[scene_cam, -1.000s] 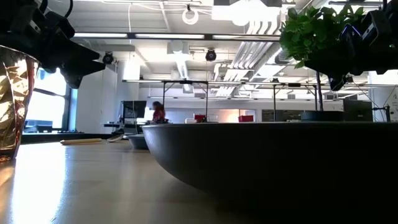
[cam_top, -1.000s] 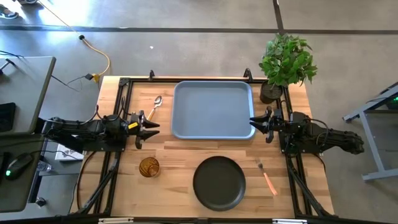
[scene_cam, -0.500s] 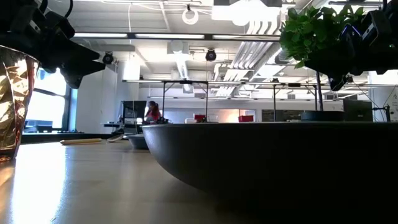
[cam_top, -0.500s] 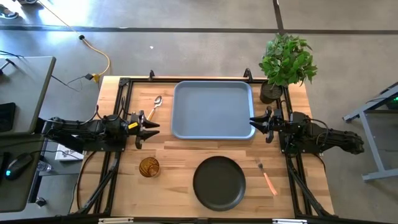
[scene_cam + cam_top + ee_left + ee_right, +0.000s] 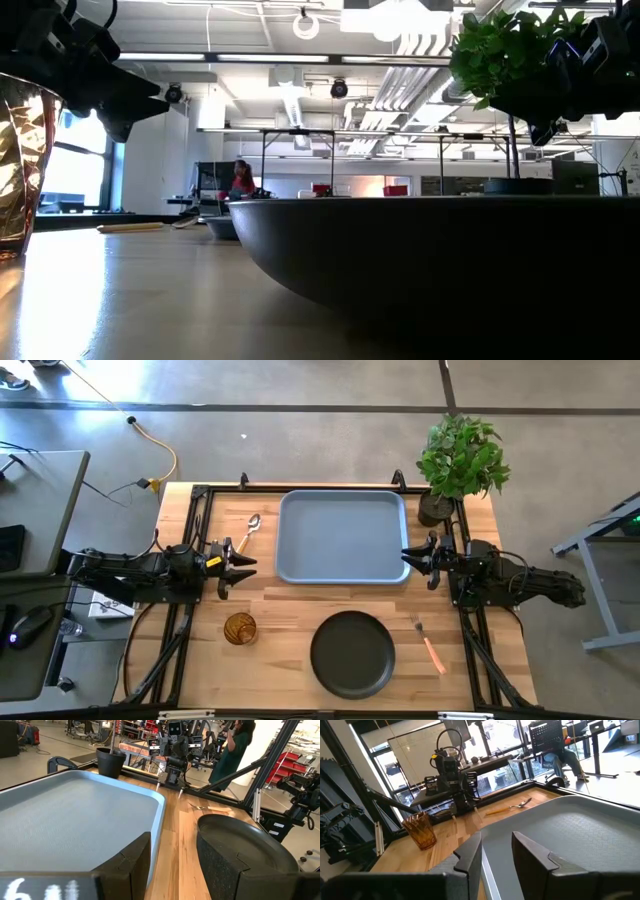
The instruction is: Pick and place plate/cup/fork/spoon on tray
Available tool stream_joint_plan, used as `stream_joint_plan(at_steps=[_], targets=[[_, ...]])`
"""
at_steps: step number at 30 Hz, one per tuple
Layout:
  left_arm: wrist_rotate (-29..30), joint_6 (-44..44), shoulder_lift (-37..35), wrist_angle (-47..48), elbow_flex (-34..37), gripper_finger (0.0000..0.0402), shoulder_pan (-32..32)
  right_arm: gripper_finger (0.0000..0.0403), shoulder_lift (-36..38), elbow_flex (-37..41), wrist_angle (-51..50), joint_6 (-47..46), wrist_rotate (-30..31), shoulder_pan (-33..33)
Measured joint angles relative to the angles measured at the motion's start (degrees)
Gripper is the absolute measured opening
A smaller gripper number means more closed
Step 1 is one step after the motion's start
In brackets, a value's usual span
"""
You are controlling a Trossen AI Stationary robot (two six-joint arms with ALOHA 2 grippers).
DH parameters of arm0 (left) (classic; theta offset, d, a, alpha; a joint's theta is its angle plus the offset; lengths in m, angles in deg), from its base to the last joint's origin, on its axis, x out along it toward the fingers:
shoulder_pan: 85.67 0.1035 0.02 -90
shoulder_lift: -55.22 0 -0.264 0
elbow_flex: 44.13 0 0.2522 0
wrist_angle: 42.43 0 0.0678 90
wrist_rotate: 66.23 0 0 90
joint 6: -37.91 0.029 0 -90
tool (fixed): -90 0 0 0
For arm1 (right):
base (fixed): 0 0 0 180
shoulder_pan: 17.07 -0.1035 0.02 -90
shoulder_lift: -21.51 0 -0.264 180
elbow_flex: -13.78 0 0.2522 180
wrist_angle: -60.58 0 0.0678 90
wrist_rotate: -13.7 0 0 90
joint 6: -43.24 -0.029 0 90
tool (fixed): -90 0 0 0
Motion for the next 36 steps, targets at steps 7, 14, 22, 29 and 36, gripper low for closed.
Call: stream_joint_plan(at_steps=[7, 14, 22, 29, 36], targets=[[0.0, 0.0, 0.0, 0.0, 0.0, 0.0147, 0.0, 0.0099, 0.0, 0.0, 0.0, 0.0, 0.0, 0.0], [0.0, -0.1, 0.0, 0.0, 0.0, 0.0147, 0.0, 0.0099, 0.0, 0.0, 0.0, 0.0, 0.0, 0.0], [0.0, -5.3, 0.0, 0.0, 0.0, 0.0147, 0.0, 0.0099, 0.0, 0.0, 0.0, 0.0, 0.0, 0.0], [0.6, -20.3, 0.0, 0.0, 0.0, 0.0147, 0.0, 0.0099, 0.0, 0.0, 0.0, 0.0, 0.0, 0.0], [2.3, -27.8, 0.0, -0.2, 0.0, 0.0147, 0.0, 0.0099, 0.0, 0.0, 0.0, 0.0, 0.0, 0.0]])
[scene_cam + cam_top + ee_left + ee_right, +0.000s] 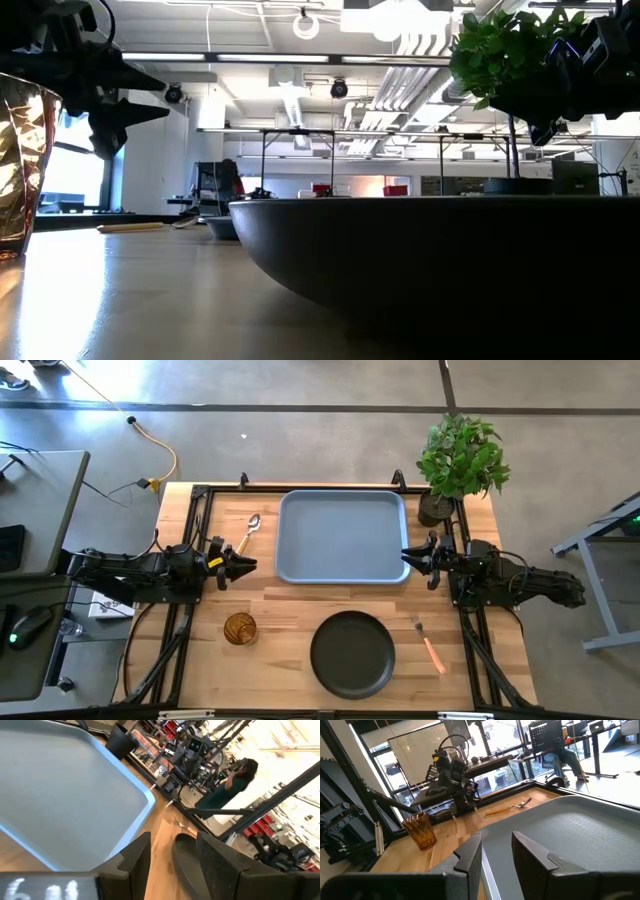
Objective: Pick and place plate/cup/fork/spoon on tray
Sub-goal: Put the black plate on the blue tray
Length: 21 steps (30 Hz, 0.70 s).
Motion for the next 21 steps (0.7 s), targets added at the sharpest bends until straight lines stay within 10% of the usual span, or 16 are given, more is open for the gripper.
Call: stream_joint_plan(at_steps=[21], targets=[[5.2, 0.9, 0.0, -4.8, 0.0, 0.0173, 0.0, 0.0099, 0.0, 0.0, 0.0, 0.0, 0.0, 0.0]])
